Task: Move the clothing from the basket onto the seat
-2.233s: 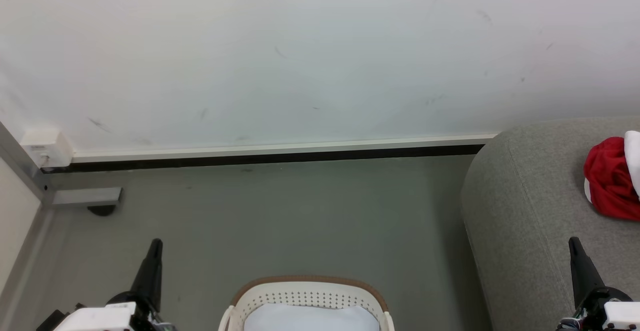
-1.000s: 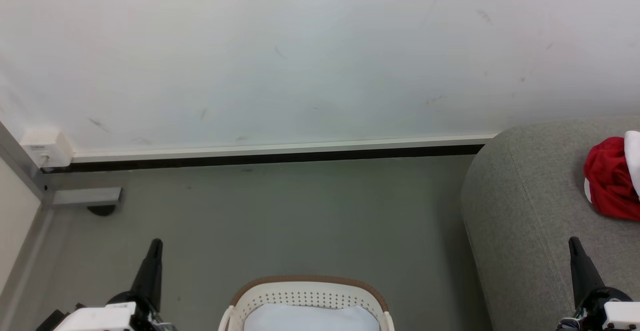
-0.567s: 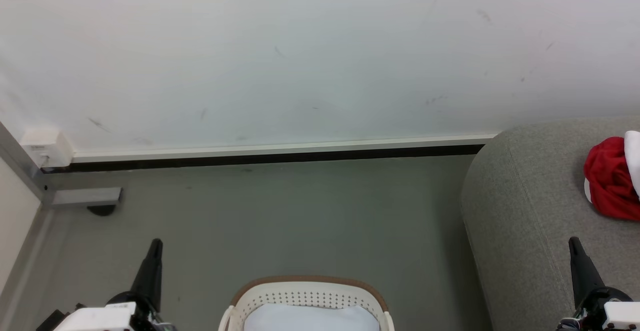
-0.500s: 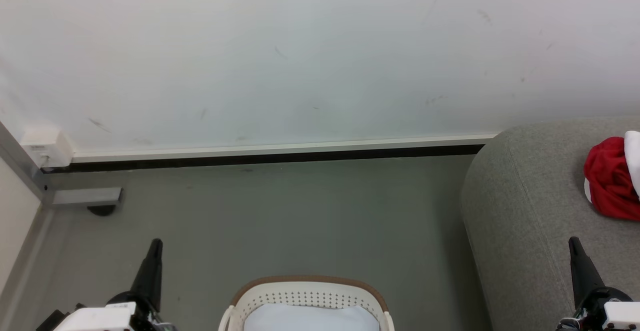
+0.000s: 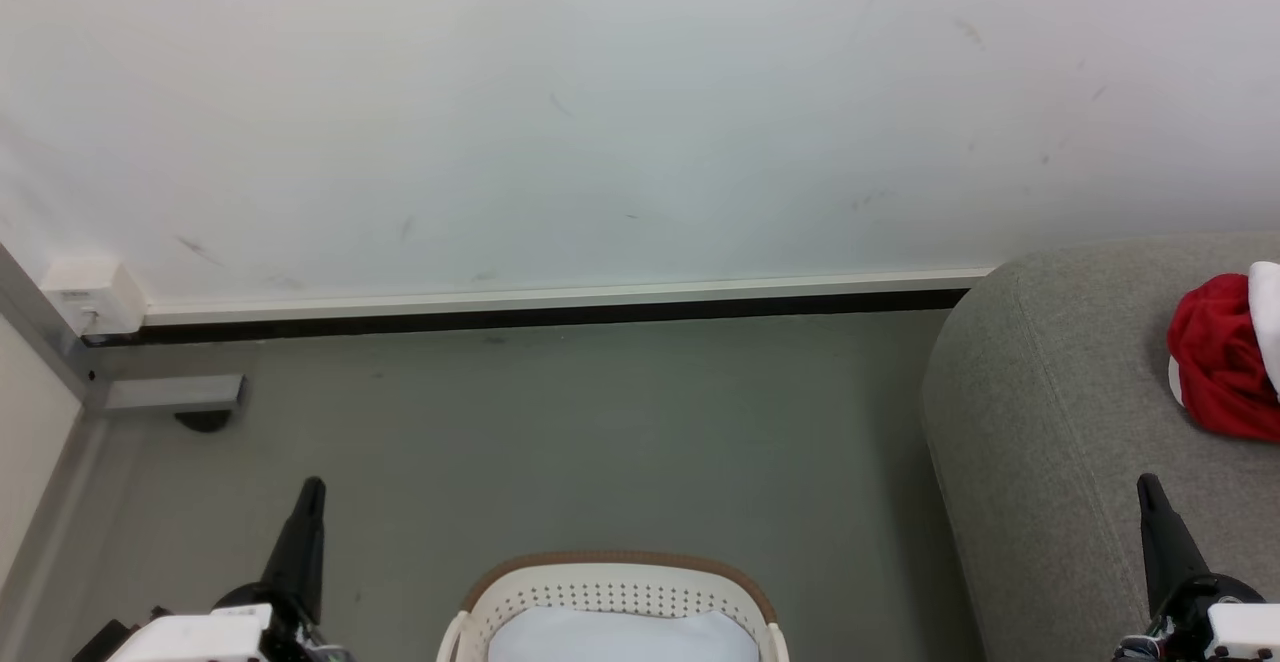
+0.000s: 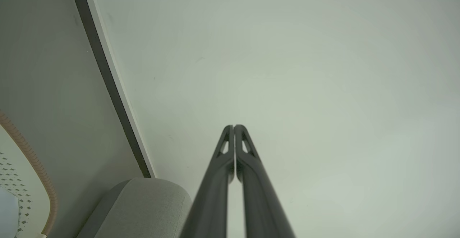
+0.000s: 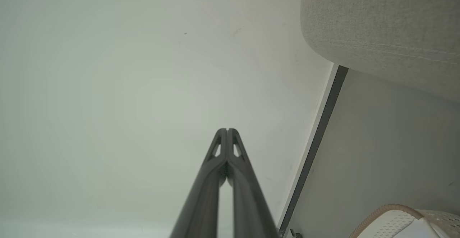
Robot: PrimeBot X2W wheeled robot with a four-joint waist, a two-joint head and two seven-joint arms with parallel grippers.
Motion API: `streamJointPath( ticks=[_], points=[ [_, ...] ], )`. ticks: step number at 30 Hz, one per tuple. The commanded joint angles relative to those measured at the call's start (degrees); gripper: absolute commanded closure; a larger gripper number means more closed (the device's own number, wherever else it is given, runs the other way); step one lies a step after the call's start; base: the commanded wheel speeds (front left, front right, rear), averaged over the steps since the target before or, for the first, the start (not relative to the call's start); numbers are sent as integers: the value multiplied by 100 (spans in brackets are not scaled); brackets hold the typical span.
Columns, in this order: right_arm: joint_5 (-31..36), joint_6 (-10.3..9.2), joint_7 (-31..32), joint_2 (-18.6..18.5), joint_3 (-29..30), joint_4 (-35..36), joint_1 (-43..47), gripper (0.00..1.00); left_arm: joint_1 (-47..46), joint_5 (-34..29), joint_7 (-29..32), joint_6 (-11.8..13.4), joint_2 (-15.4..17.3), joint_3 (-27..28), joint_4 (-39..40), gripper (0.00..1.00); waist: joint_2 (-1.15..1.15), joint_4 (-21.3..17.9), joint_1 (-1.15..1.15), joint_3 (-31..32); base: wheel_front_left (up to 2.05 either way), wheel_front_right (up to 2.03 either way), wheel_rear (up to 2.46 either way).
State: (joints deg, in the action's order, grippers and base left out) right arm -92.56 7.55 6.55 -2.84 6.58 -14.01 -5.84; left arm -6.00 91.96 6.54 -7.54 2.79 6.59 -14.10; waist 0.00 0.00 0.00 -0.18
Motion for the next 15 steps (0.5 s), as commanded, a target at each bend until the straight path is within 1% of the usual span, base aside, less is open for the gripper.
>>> streamJointPath(
  ticks=[1, 15],
  points=[
    [32, -12, 18, 2, 25, -14, -73, 100, -49, 84, 16, -7, 13, 6, 4, 100, 0, 0, 0, 0, 0, 0, 0],
    [31, -12, 19, 3, 26, -14, -73, 100, -49, 84, 16, -7, 13, 6, 5, 100, 0, 0, 0, 0, 0, 0, 0]
  ],
)
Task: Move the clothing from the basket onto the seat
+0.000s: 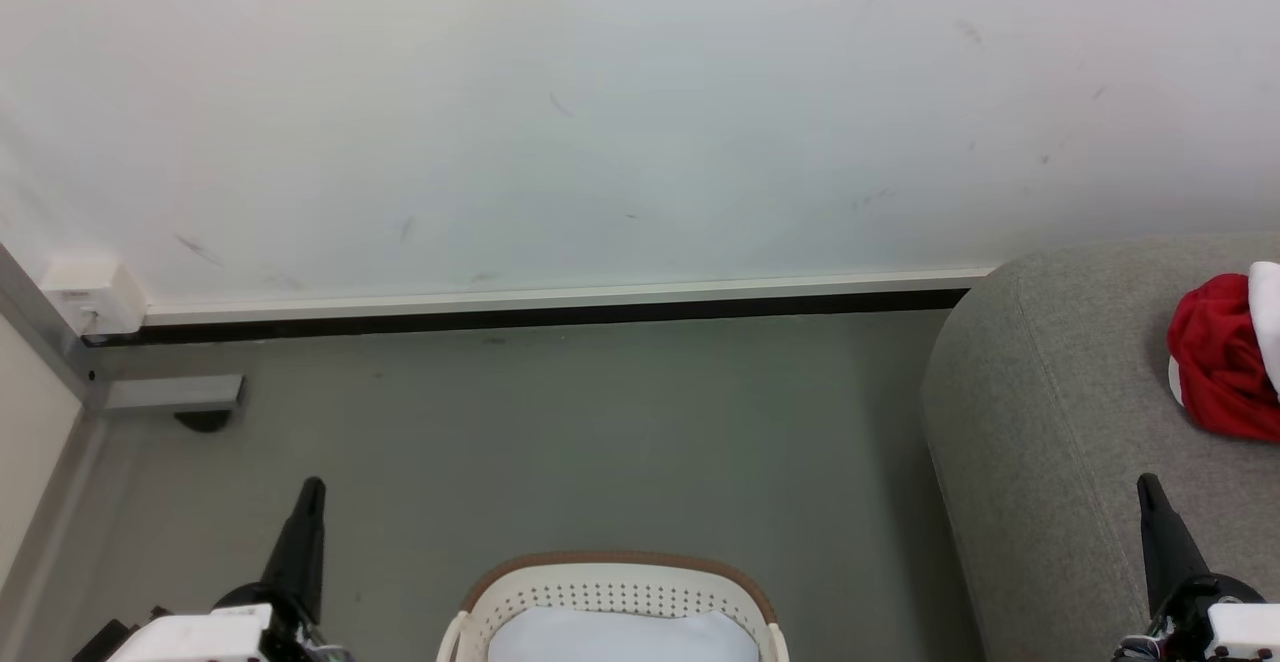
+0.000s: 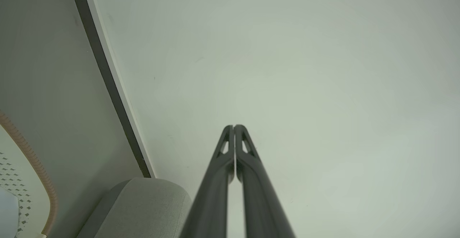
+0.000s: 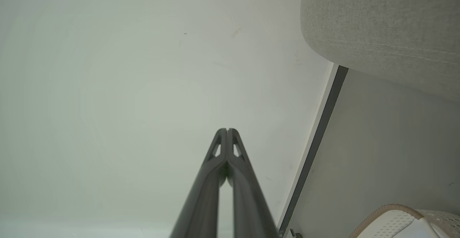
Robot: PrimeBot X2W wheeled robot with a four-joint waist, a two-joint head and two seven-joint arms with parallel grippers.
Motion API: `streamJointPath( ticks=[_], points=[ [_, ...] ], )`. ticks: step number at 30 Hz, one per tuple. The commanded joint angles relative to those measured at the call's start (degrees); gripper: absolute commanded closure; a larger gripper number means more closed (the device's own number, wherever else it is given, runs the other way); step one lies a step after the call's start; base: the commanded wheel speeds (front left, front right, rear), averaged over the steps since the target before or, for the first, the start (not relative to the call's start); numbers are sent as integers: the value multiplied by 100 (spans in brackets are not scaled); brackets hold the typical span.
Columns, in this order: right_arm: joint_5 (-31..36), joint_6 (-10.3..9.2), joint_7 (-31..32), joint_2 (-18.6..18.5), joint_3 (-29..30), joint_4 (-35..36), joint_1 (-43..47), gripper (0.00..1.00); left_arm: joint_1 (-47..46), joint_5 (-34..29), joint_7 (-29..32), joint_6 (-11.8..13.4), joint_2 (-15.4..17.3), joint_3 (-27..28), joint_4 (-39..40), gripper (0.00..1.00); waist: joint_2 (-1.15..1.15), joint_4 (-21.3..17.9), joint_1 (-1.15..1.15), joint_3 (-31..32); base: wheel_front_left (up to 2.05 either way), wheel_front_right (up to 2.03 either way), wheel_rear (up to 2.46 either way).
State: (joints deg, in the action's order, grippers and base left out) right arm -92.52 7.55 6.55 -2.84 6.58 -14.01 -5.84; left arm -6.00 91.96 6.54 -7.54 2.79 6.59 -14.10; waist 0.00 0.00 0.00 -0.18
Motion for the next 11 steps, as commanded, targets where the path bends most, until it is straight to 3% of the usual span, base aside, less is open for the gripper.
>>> streamJointPath(
  ticks=[1, 11],
  points=[
    [28, -12, 19, 3, 25, -14, -73, 100, -49, 84, 16, -7, 13, 6, 5, 100, 0, 0, 0, 0, 0, 0, 0],
    [29, -12, 19, 2, 25, -14, -73, 100, -49, 84, 16, -7, 13, 6, 5, 100, 0, 0, 0, 0, 0, 0, 0]
  ],
)
